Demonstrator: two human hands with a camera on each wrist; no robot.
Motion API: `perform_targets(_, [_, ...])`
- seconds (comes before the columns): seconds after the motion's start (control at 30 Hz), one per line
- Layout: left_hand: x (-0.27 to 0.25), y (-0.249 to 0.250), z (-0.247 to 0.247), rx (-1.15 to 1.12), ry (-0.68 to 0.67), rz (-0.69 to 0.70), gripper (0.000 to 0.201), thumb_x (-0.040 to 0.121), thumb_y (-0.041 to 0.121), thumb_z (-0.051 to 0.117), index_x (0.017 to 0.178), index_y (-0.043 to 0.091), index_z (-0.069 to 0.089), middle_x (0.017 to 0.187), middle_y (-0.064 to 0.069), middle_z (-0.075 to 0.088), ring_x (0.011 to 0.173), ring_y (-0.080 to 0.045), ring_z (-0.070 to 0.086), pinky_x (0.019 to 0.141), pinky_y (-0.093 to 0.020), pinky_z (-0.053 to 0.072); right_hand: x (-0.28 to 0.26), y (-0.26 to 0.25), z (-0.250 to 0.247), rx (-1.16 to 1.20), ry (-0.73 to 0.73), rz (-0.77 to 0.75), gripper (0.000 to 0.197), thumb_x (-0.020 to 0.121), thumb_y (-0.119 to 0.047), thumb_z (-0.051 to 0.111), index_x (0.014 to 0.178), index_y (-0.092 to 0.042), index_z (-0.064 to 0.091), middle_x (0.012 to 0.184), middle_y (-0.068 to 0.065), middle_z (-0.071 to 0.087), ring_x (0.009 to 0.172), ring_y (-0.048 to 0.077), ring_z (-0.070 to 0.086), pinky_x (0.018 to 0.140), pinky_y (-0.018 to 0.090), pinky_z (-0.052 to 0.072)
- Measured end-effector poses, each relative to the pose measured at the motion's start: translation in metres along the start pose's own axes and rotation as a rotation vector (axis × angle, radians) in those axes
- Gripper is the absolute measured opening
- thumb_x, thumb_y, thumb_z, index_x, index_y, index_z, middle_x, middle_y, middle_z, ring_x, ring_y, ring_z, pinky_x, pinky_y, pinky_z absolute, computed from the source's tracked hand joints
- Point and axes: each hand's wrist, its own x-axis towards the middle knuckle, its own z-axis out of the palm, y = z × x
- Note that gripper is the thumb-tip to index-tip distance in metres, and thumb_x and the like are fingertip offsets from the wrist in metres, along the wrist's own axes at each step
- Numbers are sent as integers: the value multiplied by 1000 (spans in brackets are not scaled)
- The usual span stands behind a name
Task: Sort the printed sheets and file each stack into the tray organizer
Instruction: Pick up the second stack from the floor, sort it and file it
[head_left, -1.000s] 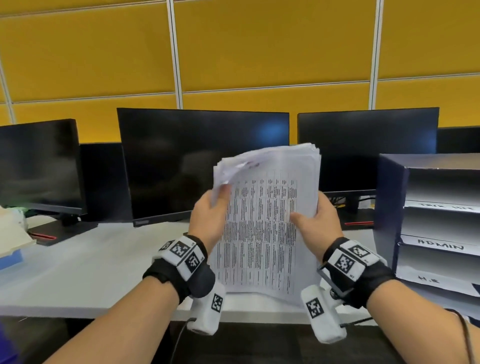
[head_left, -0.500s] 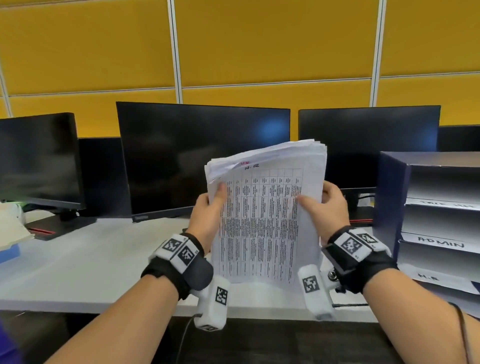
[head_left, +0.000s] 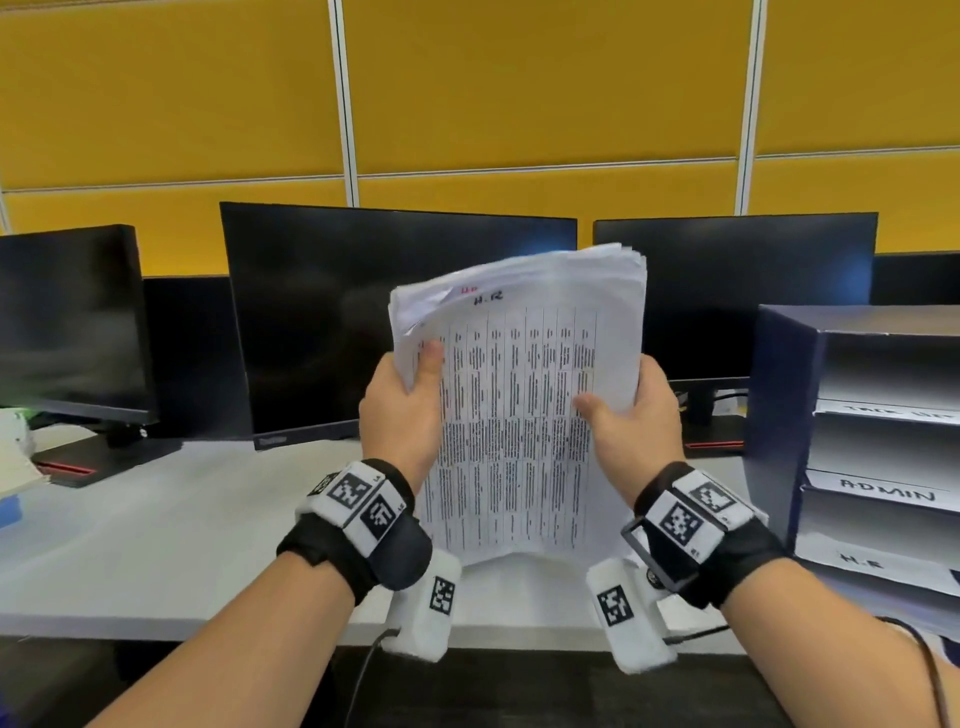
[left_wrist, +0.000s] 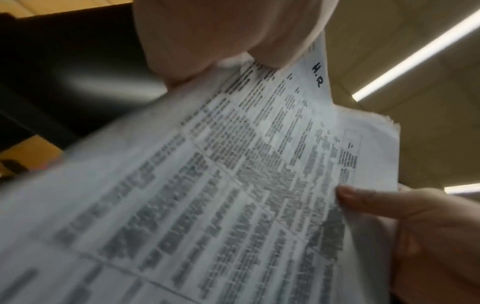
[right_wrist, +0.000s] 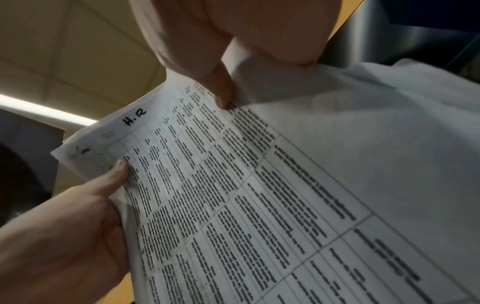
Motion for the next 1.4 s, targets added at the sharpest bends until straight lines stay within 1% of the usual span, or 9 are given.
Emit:
perform_targets(0.17, [-9,-22,-7,-68,-147,-174,45,85,64,52,111,27,58,107,2,70,99,-19,68,92,-49,52,-16,18,-3,15,-155,138,47,78,3,67,117,-16,50,112,4,64,101,18,63,87,34,52])
perform_targets(0.37, [-19,-13,5,-92,-143,-165,39,96,53,43,120,23,51,115,3,63,107,-16,61,96,-44,50,-21,17,12,25,-58,82,44,79,12,56,116,-13,51,102,0,62,89,7,61,71,16,50])
perform_targets(0.47, [-14,-20,-3,-126,-137,-172,55,85,67,49,123,27,49,117,4,63,108,-18,62,96,-47,49,-17,21,4,36,-58,101,45,77,9,58,114,-15,48,99,0,61,85,6,60,65,15,47])
perform_targets(0.57, [-18,-37,-5,-116,-175,-183,82,68,84,51,132,33,43,130,8,57,119,-18,56,102,-52,44,-25,32,3,-25,-115,138,52,74,5,65,120,-14,48,105,3,64,95,15,64,79,29,54])
perform_targets(0.83, [-23,-19,-4,-61,-227,-215,52,92,59,39,133,27,34,123,8,52,113,-14,53,96,-39,43,-26,27,3,-51,-154,143,47,79,6,62,122,-10,50,107,3,65,94,13,63,77,23,50])
perform_targets(0.97, [-21,-19,-9,-27,-176,-109,51,89,54,52,129,33,28,126,5,53,114,-18,56,100,-50,47,-20,24,0,-126,-150,163,45,81,4,61,123,-9,51,112,5,62,100,19,58,84,31,47])
perform_targets(1.2, [-6,8,-22,44,-28,124,64,85,26,72,132,36,29,123,16,44,109,-4,49,89,-27,45,-4,24,-7,-193,-222,215,46,81,8,62,123,-5,52,112,7,63,103,22,59,85,31,46])
perform_targets(1.27, [-1,13,-28,122,42,198,56,84,27,72,126,39,38,133,12,40,119,-9,42,98,-32,41,0,27,-8,-208,-244,232,48,80,8,63,125,-5,51,115,8,62,106,24,59,92,36,48])
perform_targets(1.4, [8,16,-36,269,25,370,20,83,40,68,100,44,57,118,16,51,118,-12,45,103,-40,41,2,31,-10,-228,-252,234,49,80,7,63,126,-6,51,117,8,64,109,25,60,97,42,48])
